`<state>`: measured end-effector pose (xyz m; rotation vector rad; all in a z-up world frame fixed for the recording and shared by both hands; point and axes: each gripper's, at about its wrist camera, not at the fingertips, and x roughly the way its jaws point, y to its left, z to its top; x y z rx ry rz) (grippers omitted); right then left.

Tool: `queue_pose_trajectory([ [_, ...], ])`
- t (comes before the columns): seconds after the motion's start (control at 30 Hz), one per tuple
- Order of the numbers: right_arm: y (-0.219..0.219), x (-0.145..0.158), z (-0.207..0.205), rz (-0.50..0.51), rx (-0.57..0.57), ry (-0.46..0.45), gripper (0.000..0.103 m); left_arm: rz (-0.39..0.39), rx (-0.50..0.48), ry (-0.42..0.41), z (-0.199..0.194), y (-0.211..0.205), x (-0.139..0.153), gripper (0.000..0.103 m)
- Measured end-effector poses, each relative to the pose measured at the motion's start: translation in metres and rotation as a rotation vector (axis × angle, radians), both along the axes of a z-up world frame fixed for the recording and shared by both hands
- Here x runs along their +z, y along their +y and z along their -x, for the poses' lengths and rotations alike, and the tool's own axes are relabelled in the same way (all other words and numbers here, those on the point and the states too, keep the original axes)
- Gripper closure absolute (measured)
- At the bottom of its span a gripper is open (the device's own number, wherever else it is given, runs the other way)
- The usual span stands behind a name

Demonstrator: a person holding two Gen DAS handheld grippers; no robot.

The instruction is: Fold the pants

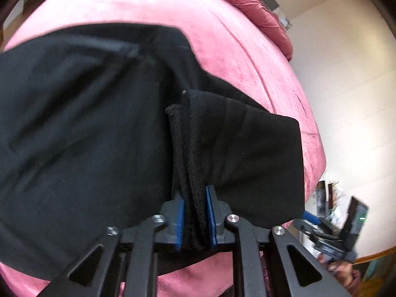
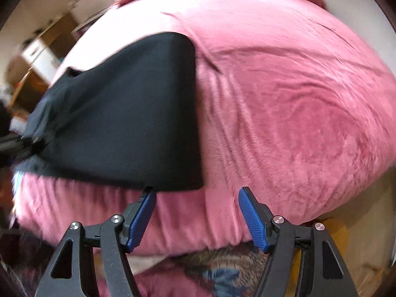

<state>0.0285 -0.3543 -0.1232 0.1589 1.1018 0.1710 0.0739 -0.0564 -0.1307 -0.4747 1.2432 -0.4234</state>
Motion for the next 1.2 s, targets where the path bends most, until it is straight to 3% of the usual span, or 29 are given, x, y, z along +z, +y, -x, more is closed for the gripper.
queue_pose_trajectory([
  [0.13, -0.002, 0.033, 0.01, -0.053, 0.111, -0.065, 0.033, 0.004, 0.018, -0.016, -0.002, 0.006, 0.01, 0.074],
  [0.3, -0.009, 0.058, -0.025, -0.202, 0.055, -0.142, 0.033, 0.04, 0.06, -0.021, -0.006, 0.027, 0.01, 0.072],
  [0.4, -0.011, 0.057, -0.065, -0.29, -0.026, -0.151, 0.033, 0.076, 0.081, -0.028, -0.024, 0.037, 0.014, 0.068],
  [0.53, -0.011, 0.041, -0.114, -0.319, -0.104, -0.12, 0.033, 0.09, 0.092, -0.011, -0.045, 0.039, 0.012, 0.066],
  [0.8, -0.017, 0.021, -0.153, -0.337, -0.183, -0.075, 0.033, 0.131, 0.075, 0.004, -0.072, 0.037, 0.003, 0.069],
  [0.83, -0.018, 0.018, -0.155, -0.356, -0.183, -0.069, 0.036, 0.126, 0.064, -0.009, -0.074, 0.035, 0.003, 0.07],
  [0.87, -0.018, 0.018, -0.156, -0.37, -0.178, -0.065, 0.046, 0.117, 0.048, -0.027, -0.074, 0.032, 0.005, 0.077],
  [0.97, -0.013, 0.017, -0.156, -0.319, -0.146, -0.076, 0.062, 0.089, 0.027, -0.089, -0.072, 0.024, 0.011, 0.089],
  [1.07, -0.005, 0.024, -0.144, -0.241, -0.086, -0.151, 0.067, 0.051, 0.01, -0.175, -0.063, 0.022, 0.024, 0.09],
  [1.2, 0.013, 0.02, -0.14, -0.088, -0.043, -0.193, 0.068, -0.138, -0.026, -0.192, -0.072, 0.0, 0.016, 0.09],
])
